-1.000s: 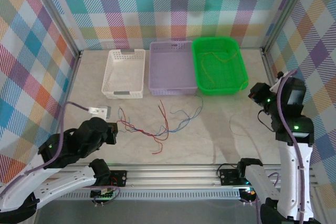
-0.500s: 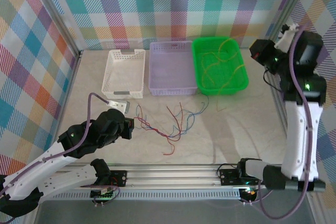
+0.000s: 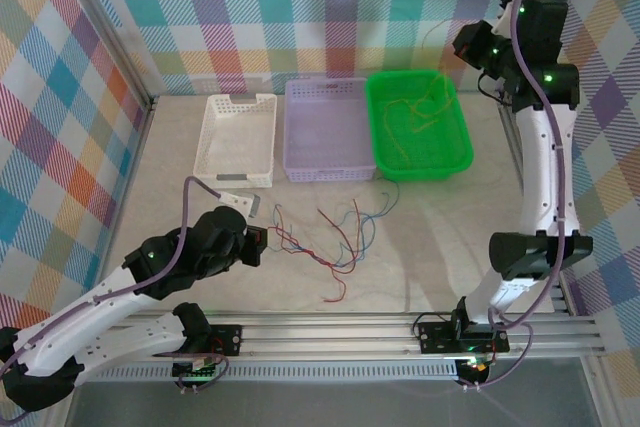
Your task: Untangle the cables
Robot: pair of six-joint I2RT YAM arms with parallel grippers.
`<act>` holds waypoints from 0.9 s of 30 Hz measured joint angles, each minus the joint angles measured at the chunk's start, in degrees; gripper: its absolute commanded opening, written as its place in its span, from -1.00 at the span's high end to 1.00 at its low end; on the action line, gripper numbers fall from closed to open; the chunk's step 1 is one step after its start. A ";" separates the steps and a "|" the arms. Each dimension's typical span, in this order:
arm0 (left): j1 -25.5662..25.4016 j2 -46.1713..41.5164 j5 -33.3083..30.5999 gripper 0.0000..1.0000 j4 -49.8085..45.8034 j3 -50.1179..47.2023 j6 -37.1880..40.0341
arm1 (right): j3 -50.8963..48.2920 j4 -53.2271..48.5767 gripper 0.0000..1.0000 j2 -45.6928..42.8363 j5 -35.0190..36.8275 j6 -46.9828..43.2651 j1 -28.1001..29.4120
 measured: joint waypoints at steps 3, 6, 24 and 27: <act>0.00 0.11 0.59 1.00 1.03 -0.37 0.02 | 0.37 0.17 1.00 2.21 1.03 -1.46 0.28; 0.00 0.09 1.07 1.00 1.66 -0.50 0.04 | -1.03 1.29 1.00 4.37 2.08 -2.62 0.74; 0.00 -1.20 2.99 1.00 2.78 -3.37 -0.96 | -14.03 6.21 1.00 19.43 13.31 -7.10 4.39; 0.00 -1.70 3.45 1.00 3.06 -3.65 -1.38 | -13.55 3.41 0.85 21.22 13.55 -7.06 4.46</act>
